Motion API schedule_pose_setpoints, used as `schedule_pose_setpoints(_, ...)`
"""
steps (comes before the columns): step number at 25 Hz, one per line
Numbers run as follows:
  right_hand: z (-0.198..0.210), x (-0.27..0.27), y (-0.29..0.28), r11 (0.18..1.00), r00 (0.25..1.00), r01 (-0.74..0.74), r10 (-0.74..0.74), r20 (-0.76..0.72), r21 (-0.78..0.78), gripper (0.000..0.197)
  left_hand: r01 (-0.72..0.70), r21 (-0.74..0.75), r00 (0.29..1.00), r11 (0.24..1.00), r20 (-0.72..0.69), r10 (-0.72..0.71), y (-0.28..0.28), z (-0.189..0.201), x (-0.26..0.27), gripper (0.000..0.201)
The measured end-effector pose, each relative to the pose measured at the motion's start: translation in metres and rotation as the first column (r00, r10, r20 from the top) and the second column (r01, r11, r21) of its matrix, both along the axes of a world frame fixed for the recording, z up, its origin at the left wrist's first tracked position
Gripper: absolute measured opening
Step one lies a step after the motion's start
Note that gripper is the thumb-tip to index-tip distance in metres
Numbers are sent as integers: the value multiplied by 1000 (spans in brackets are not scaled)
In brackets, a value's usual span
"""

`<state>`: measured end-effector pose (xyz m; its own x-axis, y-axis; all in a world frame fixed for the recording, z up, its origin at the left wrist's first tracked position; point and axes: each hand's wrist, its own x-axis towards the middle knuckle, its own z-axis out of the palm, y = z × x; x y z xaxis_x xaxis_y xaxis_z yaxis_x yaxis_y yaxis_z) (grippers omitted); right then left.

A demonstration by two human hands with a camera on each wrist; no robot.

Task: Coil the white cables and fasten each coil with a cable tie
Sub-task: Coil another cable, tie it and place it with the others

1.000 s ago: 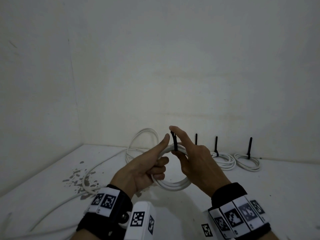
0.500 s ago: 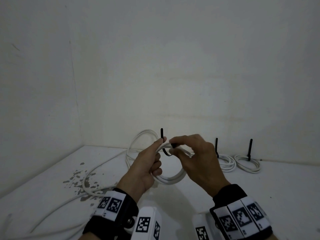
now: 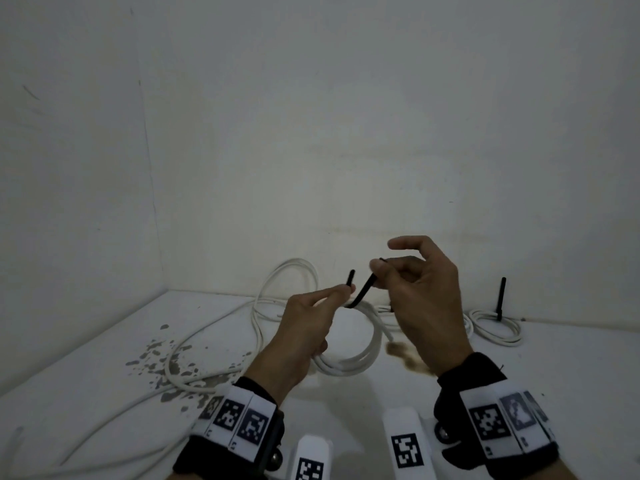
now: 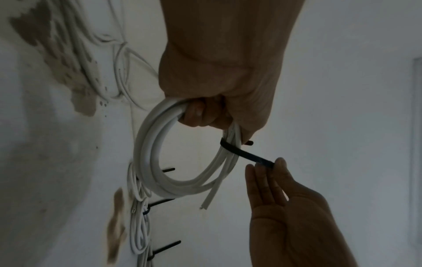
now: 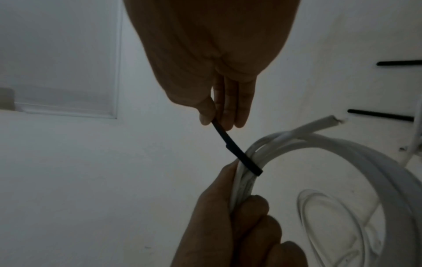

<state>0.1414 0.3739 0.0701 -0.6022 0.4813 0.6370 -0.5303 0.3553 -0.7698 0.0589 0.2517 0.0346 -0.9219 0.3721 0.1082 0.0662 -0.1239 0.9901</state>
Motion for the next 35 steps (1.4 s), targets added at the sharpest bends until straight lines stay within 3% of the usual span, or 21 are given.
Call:
schedule_pose_setpoints(3,2,0,4,999,999,27,-26,33,-37,11,17,-94,993,995,-118,-28,-1,4,5,18)
schedule_pose_setpoints(7,0,-2,3,998,992,-57,57,115,-2,2,-21,-133,955,991,-296,-19,-3,7,4,16)
schedule_pose_setpoints(12,-2,-3,1,999,994,-36,36,107,1,5,-113,-147,920,983,-390,47,-5,6,-2,17)
schedule_pose_setpoints(21,-7,-5,-1,983,990,-94,108,87,-155,8,-85,-216,877,973,-480,-30,-10,8,-2,17)
schedule_pose_setpoints(28,-8,-7,2,953,983,-133,161,85,-271,9,-59,-206,879,977,-474,-47,-8,7,-5,16)
schedule_pose_setpoints(35,-9,-9,9,924,939,-189,270,214,-333,8,-114,-262,843,958,-535,-46,-15,8,-4,14)
